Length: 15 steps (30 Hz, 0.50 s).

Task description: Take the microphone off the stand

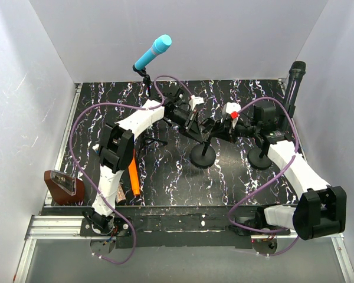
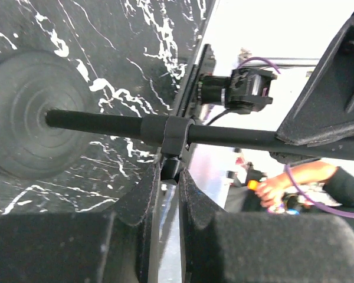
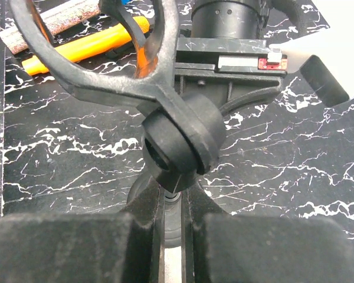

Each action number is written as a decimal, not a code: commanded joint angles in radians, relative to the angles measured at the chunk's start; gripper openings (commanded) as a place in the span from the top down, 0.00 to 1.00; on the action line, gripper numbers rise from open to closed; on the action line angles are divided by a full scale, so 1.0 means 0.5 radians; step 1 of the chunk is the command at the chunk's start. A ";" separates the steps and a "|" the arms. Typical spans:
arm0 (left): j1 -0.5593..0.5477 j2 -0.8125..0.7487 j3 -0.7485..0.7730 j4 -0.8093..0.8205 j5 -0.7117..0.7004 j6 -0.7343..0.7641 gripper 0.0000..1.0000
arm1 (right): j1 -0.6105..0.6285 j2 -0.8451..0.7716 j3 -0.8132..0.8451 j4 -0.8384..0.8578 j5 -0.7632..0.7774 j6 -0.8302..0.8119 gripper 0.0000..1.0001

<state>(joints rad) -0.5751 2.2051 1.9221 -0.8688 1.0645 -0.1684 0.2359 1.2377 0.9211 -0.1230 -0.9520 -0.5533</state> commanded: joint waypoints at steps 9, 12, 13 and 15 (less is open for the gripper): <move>0.018 -0.005 -0.356 0.743 0.773 -1.129 1.00 | 0.013 -0.036 -0.044 -0.140 0.063 -0.111 0.99; 0.018 -0.011 -0.356 0.802 0.734 -1.081 1.00 | 0.013 -0.030 -0.038 -0.153 0.063 -0.114 0.99; 0.018 -0.014 -0.316 0.753 0.673 -0.910 0.96 | 0.013 -0.027 -0.038 -0.156 0.063 -0.114 0.99; 0.021 -0.008 -0.127 0.360 0.358 -0.421 0.57 | 0.013 -0.018 -0.029 -0.156 0.066 -0.102 0.99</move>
<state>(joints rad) -0.5396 2.2395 1.7454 -0.5297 1.3312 -0.6014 0.2359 1.2224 0.9180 -0.1501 -0.9627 -0.5797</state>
